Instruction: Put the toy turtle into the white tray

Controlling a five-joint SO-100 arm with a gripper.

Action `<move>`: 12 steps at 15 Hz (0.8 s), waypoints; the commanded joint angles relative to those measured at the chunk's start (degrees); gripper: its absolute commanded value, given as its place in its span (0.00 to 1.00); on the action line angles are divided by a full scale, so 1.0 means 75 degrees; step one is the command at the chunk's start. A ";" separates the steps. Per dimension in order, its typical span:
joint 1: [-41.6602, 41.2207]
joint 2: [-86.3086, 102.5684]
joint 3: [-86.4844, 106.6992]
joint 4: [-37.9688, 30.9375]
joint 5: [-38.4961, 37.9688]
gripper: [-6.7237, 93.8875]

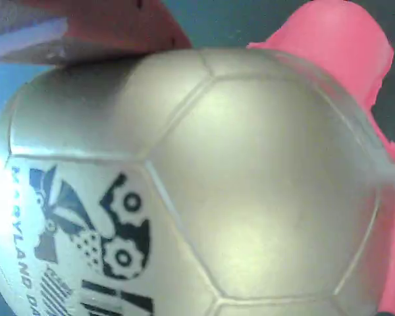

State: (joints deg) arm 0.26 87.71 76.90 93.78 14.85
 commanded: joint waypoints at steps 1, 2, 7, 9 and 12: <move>-0.0914 -0.0082 -0.1359 0.0328 0.0293 0.06; -0.1207 -0.0527 -0.1992 0.0633 0.0434 0.06; -0.2156 -0.2789 -0.4711 0.1219 0.0773 0.06; -0.2367 -0.3469 -0.5297 0.1219 0.0855 0.06; -0.2555 -0.4301 -0.6152 0.1219 0.0949 0.06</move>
State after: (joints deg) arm -17.67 53.88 36.12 101.78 20.57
